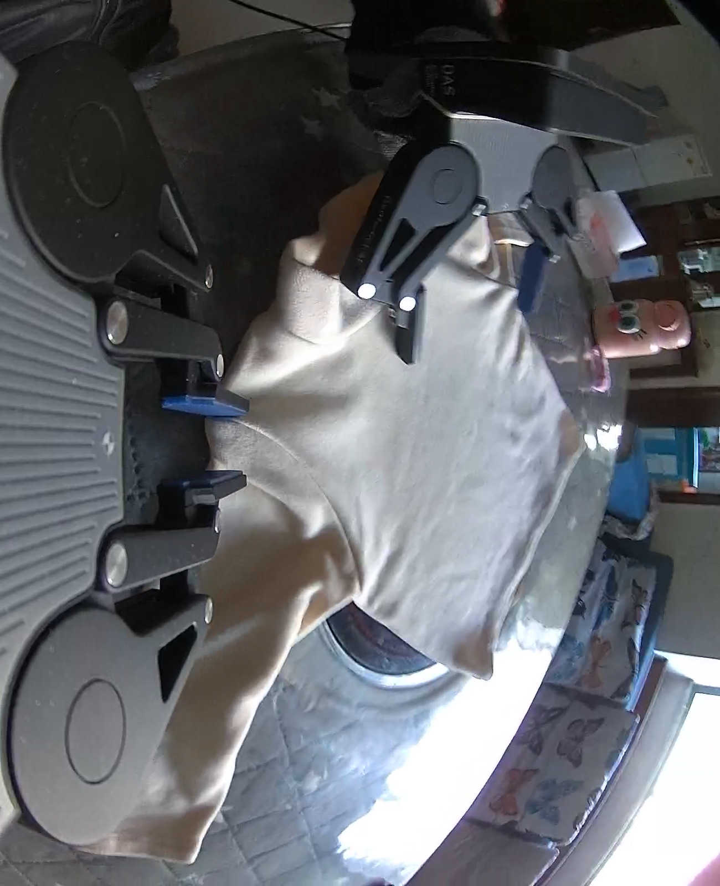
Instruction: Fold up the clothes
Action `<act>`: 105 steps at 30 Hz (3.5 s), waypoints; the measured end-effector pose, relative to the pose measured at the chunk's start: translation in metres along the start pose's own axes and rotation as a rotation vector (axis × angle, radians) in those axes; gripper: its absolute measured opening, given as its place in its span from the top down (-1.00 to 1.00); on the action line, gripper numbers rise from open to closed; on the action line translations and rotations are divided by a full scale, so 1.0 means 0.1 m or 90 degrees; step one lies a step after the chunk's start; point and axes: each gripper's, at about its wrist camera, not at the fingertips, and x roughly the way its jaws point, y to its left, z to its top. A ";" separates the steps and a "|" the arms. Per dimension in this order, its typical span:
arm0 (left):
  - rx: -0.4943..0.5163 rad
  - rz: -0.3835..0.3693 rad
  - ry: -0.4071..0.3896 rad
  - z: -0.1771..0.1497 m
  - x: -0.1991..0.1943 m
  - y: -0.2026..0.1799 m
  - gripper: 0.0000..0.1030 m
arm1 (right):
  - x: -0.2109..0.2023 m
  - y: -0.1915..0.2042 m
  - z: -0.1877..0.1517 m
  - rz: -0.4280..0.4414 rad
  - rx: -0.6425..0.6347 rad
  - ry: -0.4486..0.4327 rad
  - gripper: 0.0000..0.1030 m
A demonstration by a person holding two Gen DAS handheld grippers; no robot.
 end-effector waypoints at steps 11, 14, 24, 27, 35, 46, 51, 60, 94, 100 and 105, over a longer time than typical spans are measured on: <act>-0.001 0.006 -0.002 0.01 -0.09 -0.02 -1.00 | 0.16 -0.23 0.02 -0.044 0.053 -0.023 0.53; -0.003 0.001 -0.020 0.11 -0.14 -0.04 -1.00 | 0.05 -0.34 -0.12 -0.058 0.085 -0.020 0.52; 0.000 -0.057 -0.026 0.28 -0.10 -0.43 -1.00 | -0.33 -1.00 -0.56 -0.210 0.239 -0.060 0.27; 0.000 -0.067 -0.024 0.28 -0.11 -0.49 -1.00 | -0.40 -1.21 -0.71 -0.271 0.283 -0.069 0.22; -0.001 -0.076 -0.005 0.23 -0.06 -0.57 -1.00 | -0.37 -1.54 -0.95 -0.306 0.376 -0.082 0.22; -0.001 -0.085 -0.003 0.23 -0.06 -0.58 -1.00 | -0.47 -1.46 -0.85 -0.331 0.333 -0.112 0.84; -0.001 -0.089 -0.005 0.22 -0.06 -0.58 -1.00 | -0.45 -1.53 -0.93 -0.353 0.344 -0.103 0.82; -0.003 -0.096 -0.003 0.22 -0.04 -0.57 -1.00 | -0.53 -1.52 -0.89 -0.384 0.347 -0.119 0.61; -0.169 0.054 0.003 -0.27 -0.45 0.49 -0.97 | -0.03 -0.60 0.11 -0.139 0.172 -0.144 -0.01; -0.189 0.114 0.048 -0.60 -0.43 0.90 -0.59 | 0.23 -0.06 0.47 -0.064 0.076 -0.137 -0.06; -0.214 0.084 0.035 -0.68 -0.51 1.04 -0.21 | 0.43 0.24 0.63 -0.030 0.037 -0.117 -0.06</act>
